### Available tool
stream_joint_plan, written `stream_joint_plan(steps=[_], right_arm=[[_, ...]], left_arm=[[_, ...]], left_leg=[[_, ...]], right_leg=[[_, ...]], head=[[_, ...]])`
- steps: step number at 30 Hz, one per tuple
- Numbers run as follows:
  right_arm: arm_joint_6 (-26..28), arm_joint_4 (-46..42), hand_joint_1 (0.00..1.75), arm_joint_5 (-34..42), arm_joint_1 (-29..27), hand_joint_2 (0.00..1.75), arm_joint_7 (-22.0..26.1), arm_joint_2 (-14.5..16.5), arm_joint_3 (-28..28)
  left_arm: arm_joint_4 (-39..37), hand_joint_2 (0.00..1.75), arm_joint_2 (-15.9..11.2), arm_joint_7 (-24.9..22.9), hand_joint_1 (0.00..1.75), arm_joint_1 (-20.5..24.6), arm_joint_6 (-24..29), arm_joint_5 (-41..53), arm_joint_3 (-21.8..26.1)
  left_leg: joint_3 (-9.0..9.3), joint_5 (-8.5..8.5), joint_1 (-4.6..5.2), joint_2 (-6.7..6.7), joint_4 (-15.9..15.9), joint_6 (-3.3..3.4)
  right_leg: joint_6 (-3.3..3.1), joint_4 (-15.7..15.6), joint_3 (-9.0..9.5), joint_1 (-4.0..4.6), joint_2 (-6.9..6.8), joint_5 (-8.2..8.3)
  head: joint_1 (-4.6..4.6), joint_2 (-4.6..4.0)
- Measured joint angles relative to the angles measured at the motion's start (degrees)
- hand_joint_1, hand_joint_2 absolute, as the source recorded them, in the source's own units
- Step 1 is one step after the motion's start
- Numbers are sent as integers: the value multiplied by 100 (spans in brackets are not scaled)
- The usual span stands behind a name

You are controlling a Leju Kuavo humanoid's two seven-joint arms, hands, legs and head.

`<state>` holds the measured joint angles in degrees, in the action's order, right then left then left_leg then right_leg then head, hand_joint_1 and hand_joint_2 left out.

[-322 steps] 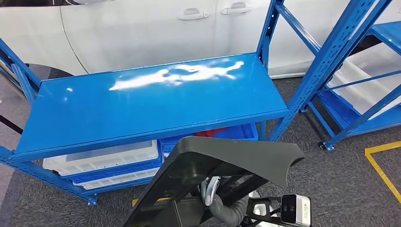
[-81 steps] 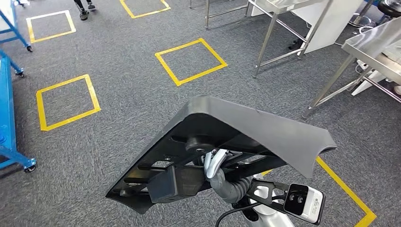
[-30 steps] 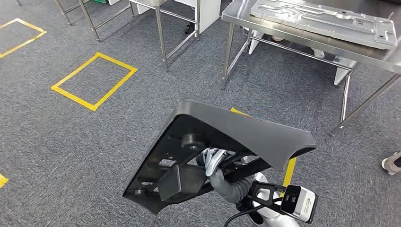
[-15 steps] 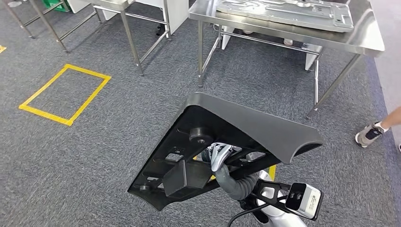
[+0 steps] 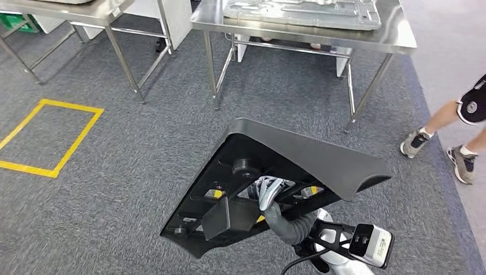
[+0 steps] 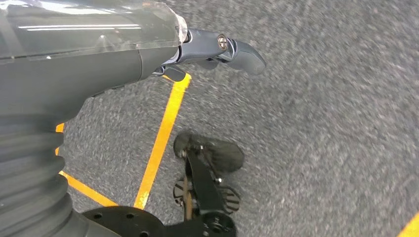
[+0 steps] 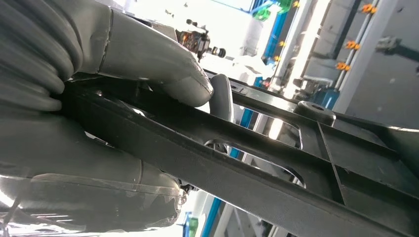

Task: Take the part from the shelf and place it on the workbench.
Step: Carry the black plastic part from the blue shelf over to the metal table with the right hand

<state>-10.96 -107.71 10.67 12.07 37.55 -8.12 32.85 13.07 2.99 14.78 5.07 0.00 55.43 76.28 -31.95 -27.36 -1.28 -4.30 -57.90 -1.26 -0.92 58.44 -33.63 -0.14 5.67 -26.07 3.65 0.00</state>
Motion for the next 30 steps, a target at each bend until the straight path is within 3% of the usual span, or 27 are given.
stream_joint_plan(steps=[2,4,6,7,8,9,10,11,13,15,17,18,20,22,23,24,25,26,28,30], right_arm=[[16,-15,175,8,-2,175,1,-8,1],[48,-66,175,41,8,175,1,-53,3],[58,-101,175,82,32,175,-1,-93,7],[54,-99,175,94,41,175,-1,-95,11],[51,-94,175,102,43,175,-3,-95,16],[49,-89,175,107,43,175,-5,-95,21],[49,-83,175,111,46,175,-7,-95,26],[49,-78,175,114,50,175,-8,-95,29],[47,-73,175,116,72,175,-9,-95,38],[41,-68,175,119,96,175,-10,-93,50],[30,-61,175,123,108,175,-10,-93,58],[23,-60,175,125,110,175,-10,-91,61],[15,-52,175,130,141,175,-11,-83,65],[9,-37,175,137,174,175,-13,-69,69],[8,-27,175,138,179,175,-14,-60,71],[9,-20,175,139,179,175,-16,-54,72],[13,-14,175,140,180,175,-19,-46,72],[20,-11,175,142,183,175,-21,-34,72],[32,-11,175,143,194,175,-24,-3,72],[41,-11,175,143,213,175,-26,22,73]], left_arm=[[0,175,0,0,0,1,-3,4,-2],[-1,175,5,2,0,14,-16,2,-16],[-1,175,10,4,0,12,-26,-21,-29],[-1,175,9,4,0,1,-27,-34,-28],[-1,175,9,4,0,-7,-27,-46,-28],[-2,175,9,4,0,-9,-30,-55,-28],[-2,175,9,4,0,-9,-35,-58,-28],[-2,175,9,5,0,-6,-44,-60,-28],[-2,175,10,9,0,2,-60,-62,-28],[-2,175,10,14,0,5,-68,-63,-28],[-1,175,8,15,0,7,-76,-63,-28],[-1,175,7,16,0,12,-79,-63,-28],[-2,175,5,17,0,21,-88,-66,-29],[-2,175,2,17,0,15,-100,-69,-29],[-2,175,0,17,0,6,-105,-71,-29],[-2,175,-2,16,0,-4,-105,-73,-29],[-2,175,-2,16,0,-11,-105,-74,-28],[-2,175,-2,15,0,-13,-105,-76,-28],[-2,175,-11,15,0,-6,-106,-77,-28],[-2,175,-22,16,0,-2,-109,-79,-28]], left_leg=[[-4,8,16,45,-4,26],[13,45,7,212,33,131],[36,71,-5,405,82,222],[34,65,3,472,81,229],[35,59,9,541,80,231],[38,51,11,607,79,228],[48,41,11,668,78,221],[66,28,10,724,78,207],[112,-8,26,819,76,159],[142,-36,54,898,76,95],[171,-51,64,992,89,30],[184,-80,56,989,73,-3],[78,-282,33,803,-214,-52],[-291,-653,21,553,-968,-74],[-496,-792,20,503,-1359,-77],[-639,-832,21,481,-1607,-73],[-681,-748,22,472,-1630,-60],[-610,-557,23,453,-1409,-36],[-274,-115,24,270,-589,41],[-43,73,35,88,-49,93]], right_leg=[[34,0,-25,-16,41,13],[130,162,-131,-16,-105,-88],[214,778,-439,-15,-395,-420],[230,1177,-642,-27,-480,-590],[243,1497,-808,-40,-521,-690],[251,1630,-880,-51,-538,-682],[254,1525,-831,-60,-556,-563],[249,1195,-661,-65,-595,-366],[210,359,-228,-41,-812,-40],[145,-20,-44,2,-937,35],[76,-28,-60,22,-836,33],[43,-42,-54,12,-778,41],[-30,-77,-33,-19,-664,61],[-78,-83,-31,-14,-546,69],[-89,-80,-34,-3,-478,71],[-96,-77,-33,10,-403,71],[-98,-73,-28,21,-327,70],[-98,-69,-18,32,-251,70],[-87,-61,2,49,-113,66],[-39,-49,-18,37,8,71]], head=[[0,0],[-1,0],[-1,0],[0,0],[0,0],[0,0],[0,0],[0,0],[0,0],[0,0],[0,0],[0,0],[1,0],[1,0],[1,0],[1,0],[0,0],[0,0],[0,0],[1,0]])
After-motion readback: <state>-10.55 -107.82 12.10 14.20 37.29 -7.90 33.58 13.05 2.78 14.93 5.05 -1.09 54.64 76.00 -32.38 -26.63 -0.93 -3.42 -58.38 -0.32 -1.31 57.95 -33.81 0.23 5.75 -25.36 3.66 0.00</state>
